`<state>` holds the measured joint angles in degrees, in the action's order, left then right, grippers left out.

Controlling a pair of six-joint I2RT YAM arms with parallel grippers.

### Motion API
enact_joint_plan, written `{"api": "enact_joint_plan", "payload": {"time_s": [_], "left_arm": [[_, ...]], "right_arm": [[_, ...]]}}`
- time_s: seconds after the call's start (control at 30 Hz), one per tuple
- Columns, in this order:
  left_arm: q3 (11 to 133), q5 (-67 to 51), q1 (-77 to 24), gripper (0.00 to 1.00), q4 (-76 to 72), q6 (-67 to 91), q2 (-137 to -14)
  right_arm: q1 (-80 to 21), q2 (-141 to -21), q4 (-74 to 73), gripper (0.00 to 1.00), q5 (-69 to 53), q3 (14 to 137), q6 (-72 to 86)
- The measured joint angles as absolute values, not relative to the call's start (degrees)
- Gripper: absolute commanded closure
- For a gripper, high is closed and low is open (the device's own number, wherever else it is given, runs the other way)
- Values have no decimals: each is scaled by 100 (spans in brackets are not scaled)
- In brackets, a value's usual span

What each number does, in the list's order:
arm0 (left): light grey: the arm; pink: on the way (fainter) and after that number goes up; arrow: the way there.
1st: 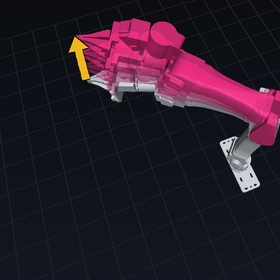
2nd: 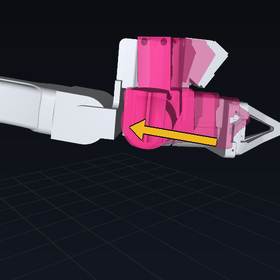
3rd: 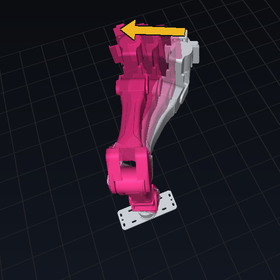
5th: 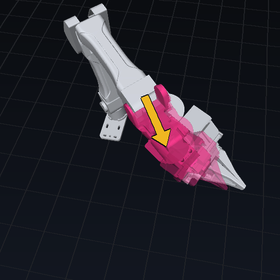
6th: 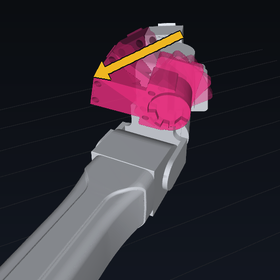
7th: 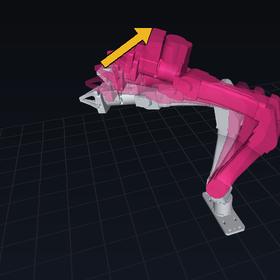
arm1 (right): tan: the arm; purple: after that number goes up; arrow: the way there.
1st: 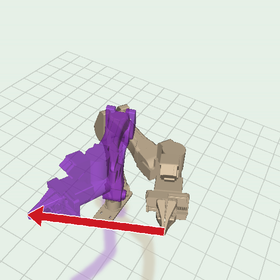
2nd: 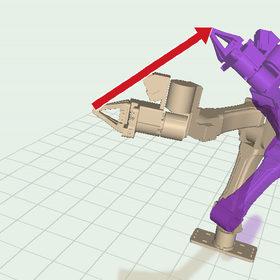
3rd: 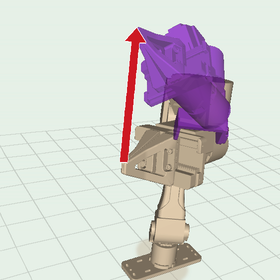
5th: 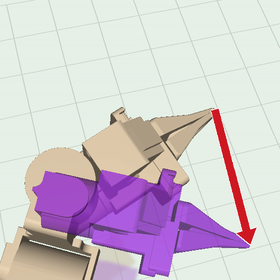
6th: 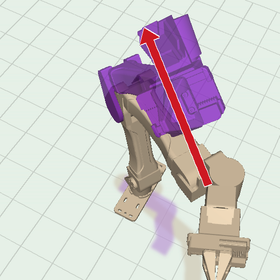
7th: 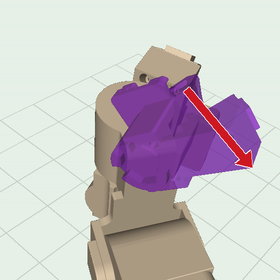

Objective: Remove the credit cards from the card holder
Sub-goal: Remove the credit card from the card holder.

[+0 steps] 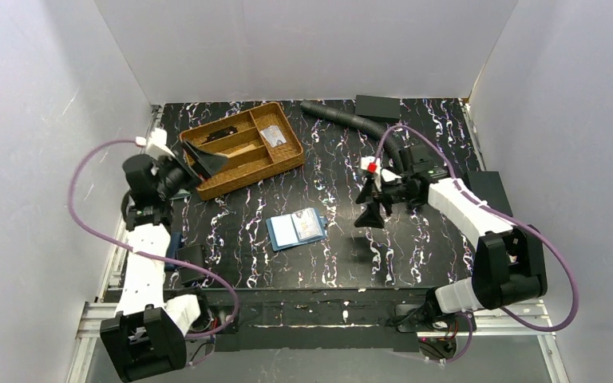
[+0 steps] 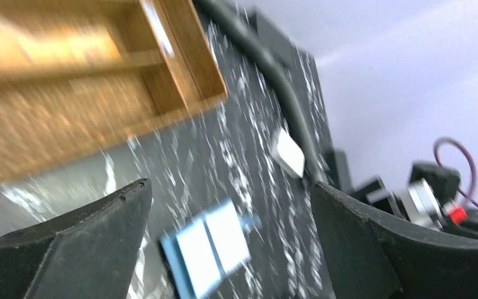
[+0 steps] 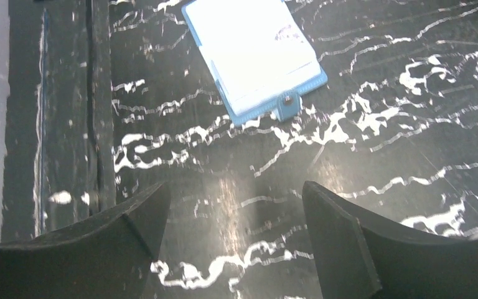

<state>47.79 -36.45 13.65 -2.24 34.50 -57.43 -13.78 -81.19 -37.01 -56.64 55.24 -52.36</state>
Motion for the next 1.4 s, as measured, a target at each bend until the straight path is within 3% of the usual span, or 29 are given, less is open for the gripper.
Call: {"api": "enact_joint_plan", "payload": {"time_s": [0.2,0.4,0.6,0.83,1.03,1.27,1.4], "left_arm": [[3358,-4099,235,3,97,4296,-5015],[2283,-3199,-1634,4,-128,5166,-3752],[2211,-2143,-2722,20,-252,5561,-4445],[2530,-1522,-3183,34,-644,5776,-5677],[2506,-1175,-3249,40,-1079,6014,-5798],[2292,-1048,-3253,47,-1664,6191,-6357],[2255,-1052,-3271,49,-1981,6198,-6711]], "right_arm": [[-2305,-8143,-2333,36,-5006,5463,-2976],[-2832,-8499,-1485,45,-4569,5437,-1337],[-3076,-8611,-679,53,-4261,5290,104],[-3201,-9373,-738,54,-3933,6139,1059],[-3240,-9303,86,53,-3496,5787,2156],[-3474,-9376,502,72,-3227,5481,2783],[-3581,-9666,646,75,-3221,5485,2961]]}}
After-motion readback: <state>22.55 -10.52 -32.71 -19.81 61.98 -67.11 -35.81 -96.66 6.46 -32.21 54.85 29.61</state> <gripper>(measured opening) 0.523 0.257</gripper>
